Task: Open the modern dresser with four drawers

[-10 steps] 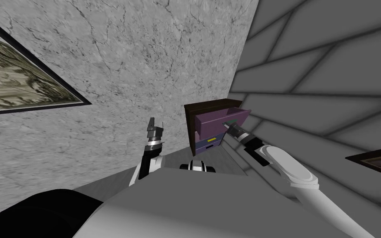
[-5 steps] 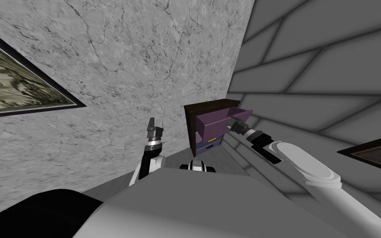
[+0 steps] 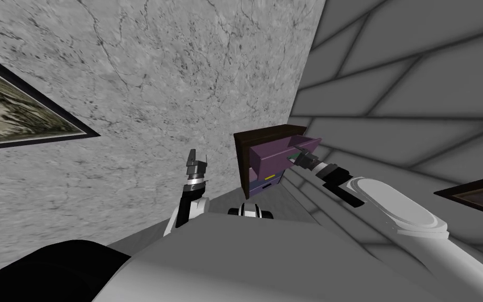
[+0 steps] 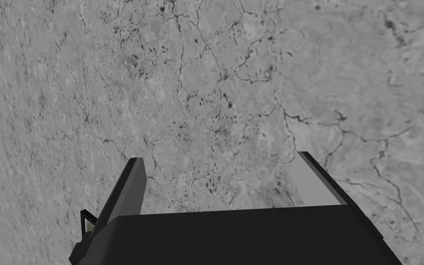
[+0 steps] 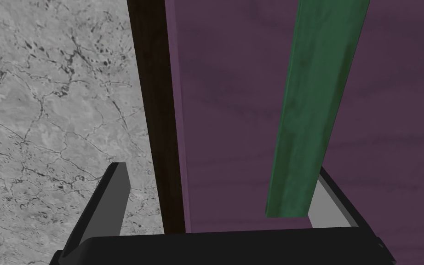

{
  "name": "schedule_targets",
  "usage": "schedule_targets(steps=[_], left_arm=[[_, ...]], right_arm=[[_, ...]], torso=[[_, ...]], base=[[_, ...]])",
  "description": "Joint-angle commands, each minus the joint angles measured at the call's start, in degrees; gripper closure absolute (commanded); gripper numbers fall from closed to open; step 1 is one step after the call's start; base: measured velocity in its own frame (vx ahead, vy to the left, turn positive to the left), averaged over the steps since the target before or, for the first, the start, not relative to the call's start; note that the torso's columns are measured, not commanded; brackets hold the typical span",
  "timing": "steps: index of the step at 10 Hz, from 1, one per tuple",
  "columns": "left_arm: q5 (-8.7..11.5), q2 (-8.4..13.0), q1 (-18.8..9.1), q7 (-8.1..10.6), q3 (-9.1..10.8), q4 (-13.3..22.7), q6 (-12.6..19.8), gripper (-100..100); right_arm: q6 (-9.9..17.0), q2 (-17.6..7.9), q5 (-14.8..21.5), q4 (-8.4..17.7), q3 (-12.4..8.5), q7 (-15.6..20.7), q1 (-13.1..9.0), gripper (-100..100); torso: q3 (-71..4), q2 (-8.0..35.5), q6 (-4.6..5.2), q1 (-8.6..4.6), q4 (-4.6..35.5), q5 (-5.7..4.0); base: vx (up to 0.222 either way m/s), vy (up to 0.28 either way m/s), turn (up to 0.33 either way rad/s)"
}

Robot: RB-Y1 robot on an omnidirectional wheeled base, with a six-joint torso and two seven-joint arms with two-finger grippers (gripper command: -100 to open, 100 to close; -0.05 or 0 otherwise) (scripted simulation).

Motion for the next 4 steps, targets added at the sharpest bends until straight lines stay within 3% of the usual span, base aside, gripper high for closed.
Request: schedule_targets(steps=[1,4], left_arm=[[0.00,0.00,0.00,0.00,0.00,0.00,0.00,0],[0.00,0.00,0.00,0.00,0.00,0.00,0.00,0]], right_arm=[[-0.02,0.00,0.03,0.09,0.05,0.01,0.08,0],[-0.06,0.01,0.08,0.28,0.13,0.03,0.24,0]], torso=[[-0.06,-0.10,0.00,0.02,-0.05,-0.01],[-0.17,-0.27,-0.01,0.00,-0.15,-0.04]], base=[[0.000,0.000,0.000],[0.000,0.000,0.000]])
